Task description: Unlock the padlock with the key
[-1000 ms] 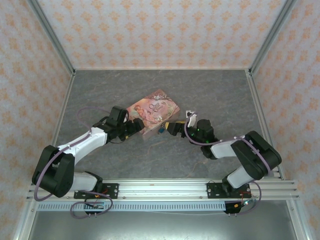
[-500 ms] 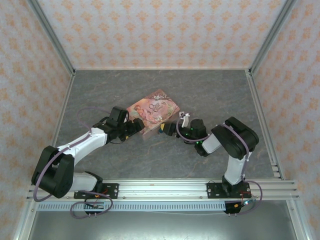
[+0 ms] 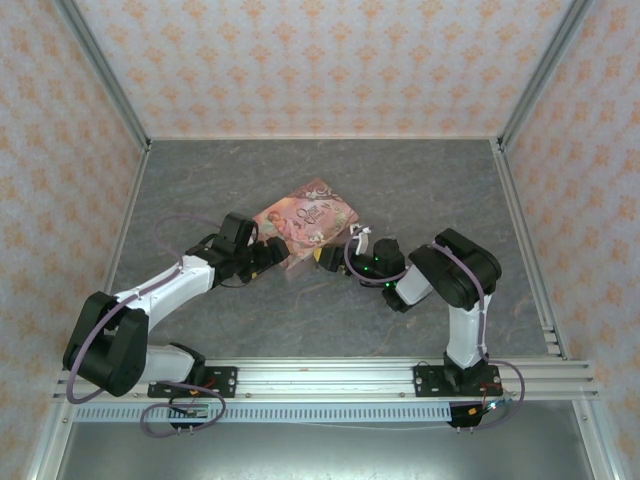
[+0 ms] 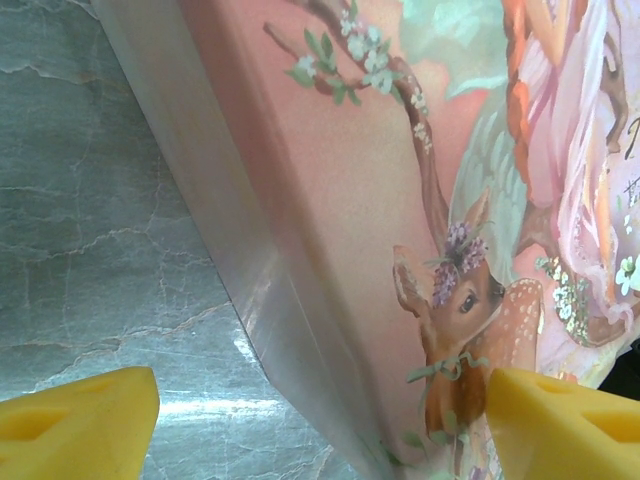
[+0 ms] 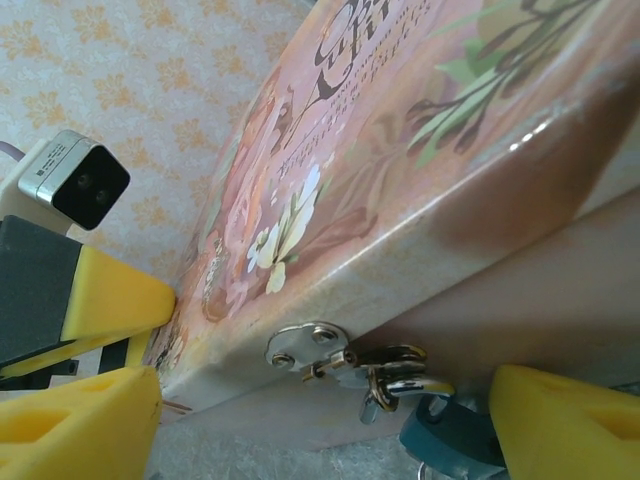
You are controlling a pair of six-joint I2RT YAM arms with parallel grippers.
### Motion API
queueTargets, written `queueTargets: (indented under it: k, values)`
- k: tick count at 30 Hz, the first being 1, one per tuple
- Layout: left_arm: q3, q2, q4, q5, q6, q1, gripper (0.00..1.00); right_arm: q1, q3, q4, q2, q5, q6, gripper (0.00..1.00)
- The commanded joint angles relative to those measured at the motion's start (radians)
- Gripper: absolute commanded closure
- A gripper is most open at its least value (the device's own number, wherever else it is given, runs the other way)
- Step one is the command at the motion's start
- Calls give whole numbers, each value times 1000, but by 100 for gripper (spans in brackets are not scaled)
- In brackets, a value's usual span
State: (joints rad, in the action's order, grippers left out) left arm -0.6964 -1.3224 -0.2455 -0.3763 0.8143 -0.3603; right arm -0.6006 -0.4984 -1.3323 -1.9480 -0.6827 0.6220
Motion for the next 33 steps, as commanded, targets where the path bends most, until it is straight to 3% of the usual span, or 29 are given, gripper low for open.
queueTargets:
  k: [1,10,33]
  values:
    - [27,3,-81,38,3,-7,15,-12,-26,-68,-9,-45,-4,19]
    - [26,1,-80,40,5,-8,15,-13,-22,-69,-5,-70,-7,34]
    - [22,-3,-82,43,4,-9,15,-12,23,-69,42,-64,-29,57]
